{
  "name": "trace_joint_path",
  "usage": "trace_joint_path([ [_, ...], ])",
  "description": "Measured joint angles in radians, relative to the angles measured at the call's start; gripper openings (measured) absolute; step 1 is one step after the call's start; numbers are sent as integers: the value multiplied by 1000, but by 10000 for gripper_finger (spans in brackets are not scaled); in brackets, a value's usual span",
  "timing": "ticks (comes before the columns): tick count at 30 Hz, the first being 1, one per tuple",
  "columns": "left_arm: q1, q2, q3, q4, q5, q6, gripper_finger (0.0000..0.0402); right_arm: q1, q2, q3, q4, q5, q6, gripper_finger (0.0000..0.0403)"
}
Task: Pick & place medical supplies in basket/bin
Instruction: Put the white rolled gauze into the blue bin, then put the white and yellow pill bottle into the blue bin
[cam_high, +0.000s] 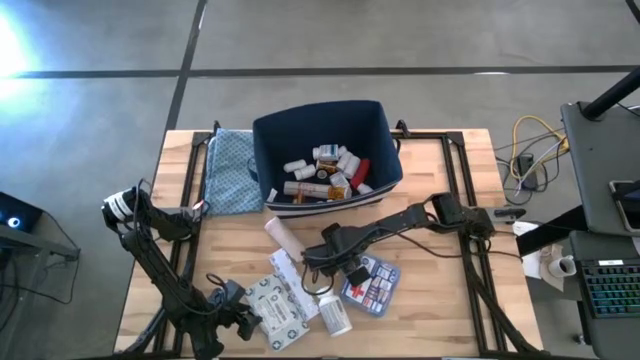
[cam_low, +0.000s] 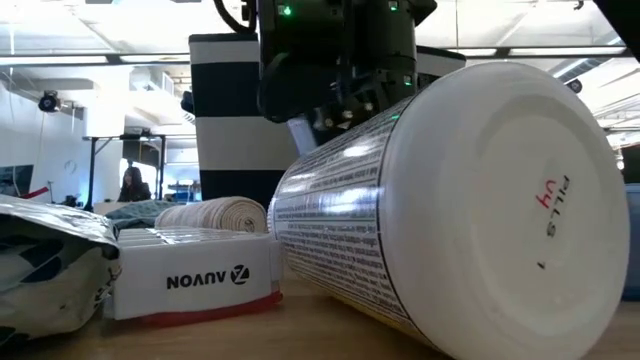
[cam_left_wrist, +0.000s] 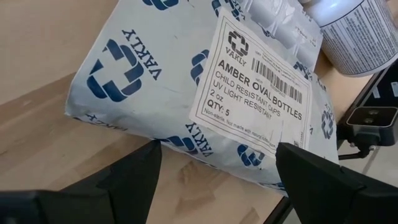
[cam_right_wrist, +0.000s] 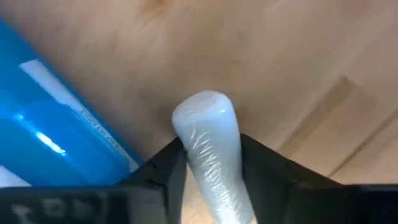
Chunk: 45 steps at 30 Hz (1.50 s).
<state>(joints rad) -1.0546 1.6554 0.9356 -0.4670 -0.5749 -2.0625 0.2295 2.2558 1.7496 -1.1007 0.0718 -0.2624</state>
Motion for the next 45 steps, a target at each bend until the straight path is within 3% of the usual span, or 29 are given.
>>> trace_joint_path([
  [6,0,0,0,0,0,0,295,-2,-67,77,-16,3,149,53],
  [11,1,0,0,1,0,-1,295,0,-181,254,13,39,251,41],
  [14,2,0,0,0,-3,-1,295,2,-259,365,71,205,271,58],
  [19,9,0,0,-1,-6,-1,295,-33,-378,439,247,587,214,85],
  [22,12,0,0,-1,-7,0,295,-107,-428,437,293,672,281,94],
  [26,14,0,0,0,-7,-1,295,-202,-449,434,204,666,432,120],
  [31,14,0,0,13,-7,0,295,-244,-433,414,107,607,532,179],
  [39,14,0,0,20,-8,0,295,-217,-430,381,108,604,543,261],
  [45,14,0,0,20,-8,7,295,-147,-435,387,108,510,522,286],
])
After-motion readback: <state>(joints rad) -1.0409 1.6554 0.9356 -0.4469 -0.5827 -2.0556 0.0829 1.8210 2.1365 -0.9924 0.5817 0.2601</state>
